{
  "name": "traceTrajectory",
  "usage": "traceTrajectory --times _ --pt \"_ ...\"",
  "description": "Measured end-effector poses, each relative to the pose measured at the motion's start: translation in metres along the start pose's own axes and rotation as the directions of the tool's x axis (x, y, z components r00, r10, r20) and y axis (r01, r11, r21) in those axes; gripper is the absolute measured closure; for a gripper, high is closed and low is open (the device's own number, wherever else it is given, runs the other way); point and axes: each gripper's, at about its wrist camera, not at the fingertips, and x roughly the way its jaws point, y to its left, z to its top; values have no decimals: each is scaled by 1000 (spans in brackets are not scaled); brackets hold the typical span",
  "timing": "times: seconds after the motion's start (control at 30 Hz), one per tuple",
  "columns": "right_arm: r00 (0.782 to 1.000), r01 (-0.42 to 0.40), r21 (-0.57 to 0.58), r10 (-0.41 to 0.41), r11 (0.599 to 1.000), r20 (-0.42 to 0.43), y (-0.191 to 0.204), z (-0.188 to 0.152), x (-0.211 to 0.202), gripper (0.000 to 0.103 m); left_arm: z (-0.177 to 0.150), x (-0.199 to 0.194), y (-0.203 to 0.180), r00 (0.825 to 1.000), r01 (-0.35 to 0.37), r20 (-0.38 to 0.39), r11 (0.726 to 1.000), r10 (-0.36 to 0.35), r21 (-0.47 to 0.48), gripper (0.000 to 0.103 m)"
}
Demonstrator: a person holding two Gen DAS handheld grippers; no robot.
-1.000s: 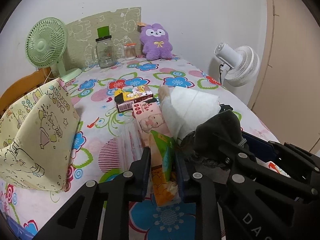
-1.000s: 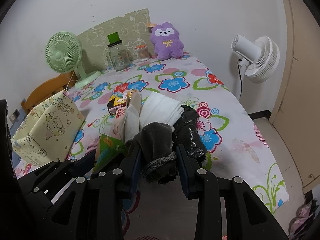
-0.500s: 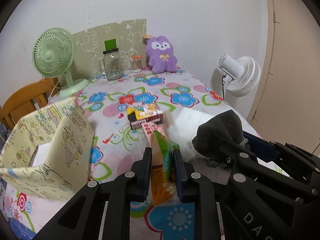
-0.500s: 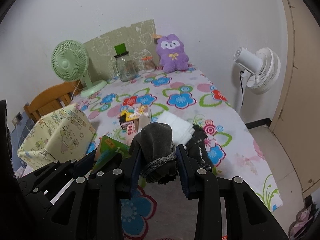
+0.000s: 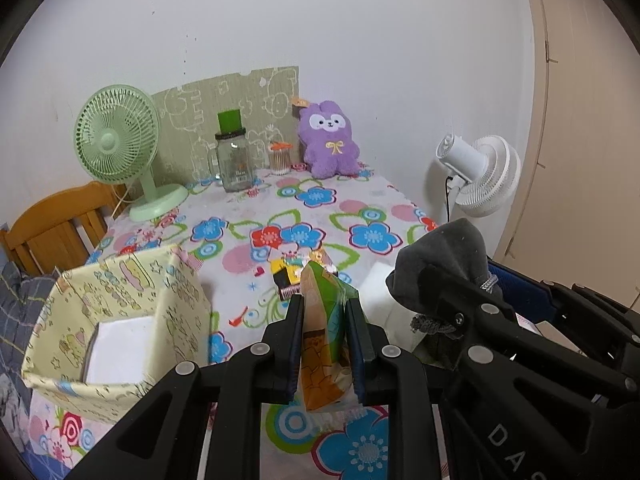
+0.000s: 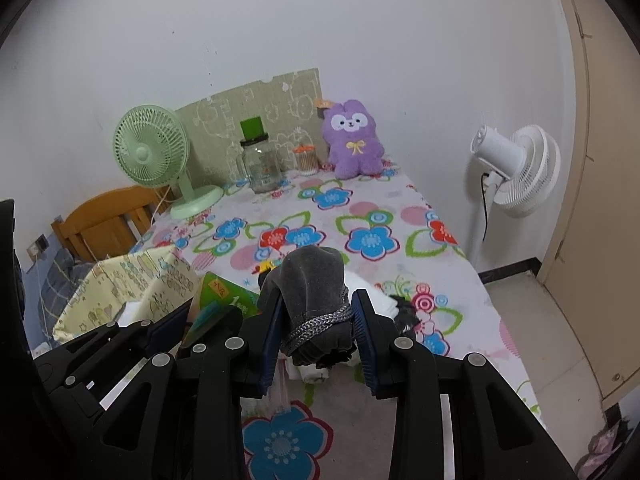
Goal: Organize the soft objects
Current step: 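Carry the tissue pack and sock with both tools over the fabric box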
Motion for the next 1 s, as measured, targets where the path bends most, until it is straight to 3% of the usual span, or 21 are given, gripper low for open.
traceTrajectory --times 0.53,1.0 --pt "999 10 -13 -9 1000 43 12 25 -17 65 20 -18 10 1000 7 30 1000 -7 3 85" --pt "999 6 -64 -3 998 39 45 36 -14 65 26 -29 42 999 -13 43 1000 14 -18 85"
